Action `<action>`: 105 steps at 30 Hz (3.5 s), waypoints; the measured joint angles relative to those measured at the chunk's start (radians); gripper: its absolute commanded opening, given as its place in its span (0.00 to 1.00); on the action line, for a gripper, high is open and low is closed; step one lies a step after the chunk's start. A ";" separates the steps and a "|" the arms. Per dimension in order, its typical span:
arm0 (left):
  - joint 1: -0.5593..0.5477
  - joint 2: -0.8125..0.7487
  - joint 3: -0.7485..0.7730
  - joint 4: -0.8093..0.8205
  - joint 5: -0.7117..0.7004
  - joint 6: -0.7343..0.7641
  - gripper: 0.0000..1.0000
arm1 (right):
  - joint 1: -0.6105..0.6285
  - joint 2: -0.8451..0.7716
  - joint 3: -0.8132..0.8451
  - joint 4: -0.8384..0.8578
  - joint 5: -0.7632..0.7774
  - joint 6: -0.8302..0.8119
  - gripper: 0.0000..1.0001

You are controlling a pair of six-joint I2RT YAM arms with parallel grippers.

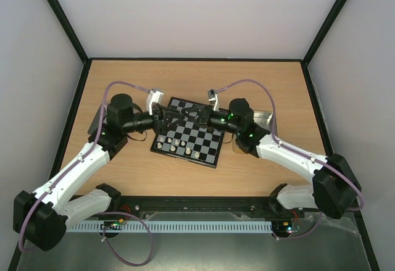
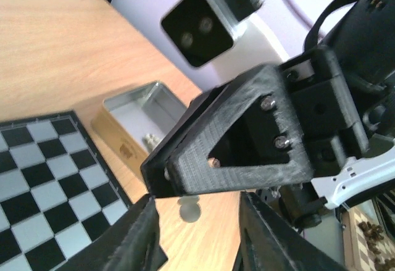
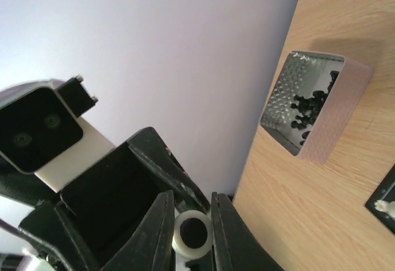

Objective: Set up the chess pieces on the board
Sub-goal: Place the chess piece on the chessboard.

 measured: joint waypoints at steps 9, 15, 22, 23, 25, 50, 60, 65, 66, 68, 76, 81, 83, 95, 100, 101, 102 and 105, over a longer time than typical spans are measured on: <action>-0.011 0.007 -0.133 0.381 -0.100 -0.360 0.56 | 0.000 -0.016 -0.074 0.233 0.171 0.281 0.08; -0.023 0.053 -0.145 0.502 -0.135 -0.481 0.47 | 0.000 0.007 -0.074 0.289 0.195 0.364 0.08; -0.024 0.083 -0.145 0.586 -0.153 -0.539 0.26 | 0.000 0.014 -0.074 0.290 0.195 0.390 0.08; -0.024 0.088 -0.145 0.595 -0.153 -0.545 0.24 | 0.000 0.014 -0.074 0.289 0.195 0.391 0.08; -0.025 0.097 -0.145 0.608 -0.153 -0.555 0.19 | 0.000 0.014 -0.074 0.289 0.193 0.392 0.08; -0.047 0.129 -0.105 0.483 -0.198 -0.463 0.02 | -0.010 0.035 -0.033 0.140 0.234 0.272 0.59; -0.086 0.179 0.071 -0.019 -0.341 -0.229 0.02 | -0.030 -0.068 0.040 -0.280 0.562 0.045 0.65; -0.193 0.325 0.202 -0.249 -0.472 -0.140 0.02 | -0.035 -0.132 0.026 -0.433 0.761 0.001 0.65; -0.214 0.356 0.224 -0.283 -0.494 -0.127 0.02 | -0.037 -0.150 0.012 -0.452 0.795 -0.003 0.65; -0.253 0.420 0.264 -0.341 -0.534 -0.104 0.02 | -0.042 -0.184 -0.018 -0.490 0.851 -0.006 0.65; -0.316 0.626 0.342 -0.519 -0.603 -0.048 0.02 | -0.052 -0.228 -0.079 -0.563 0.945 -0.006 0.65; -0.320 0.702 0.410 -0.601 -0.633 -0.020 0.02 | -0.052 -0.221 -0.081 -0.568 0.950 -0.006 0.65; -0.320 0.718 0.436 -0.627 -0.650 -0.011 0.02 | -0.052 -0.214 -0.081 -0.567 0.949 -0.006 0.65; -0.329 0.803 0.515 -0.735 -0.672 0.041 0.03 | -0.052 -0.206 -0.092 -0.567 0.949 -0.006 0.65; -0.338 0.821 0.528 -0.763 -0.673 0.060 0.04 | -0.052 -0.204 -0.094 -0.567 0.949 -0.006 0.65; -0.339 0.824 0.532 -0.769 -0.672 0.064 0.04 | -0.052 -0.203 -0.094 -0.567 0.949 -0.006 0.65; -0.340 0.827 0.534 -0.771 -0.672 0.068 0.04 | -0.052 -0.201 -0.094 -0.567 0.948 -0.006 0.65; -0.341 0.834 0.536 -0.780 -0.673 0.077 0.04 | -0.052 -0.200 -0.094 -0.567 0.946 -0.006 0.65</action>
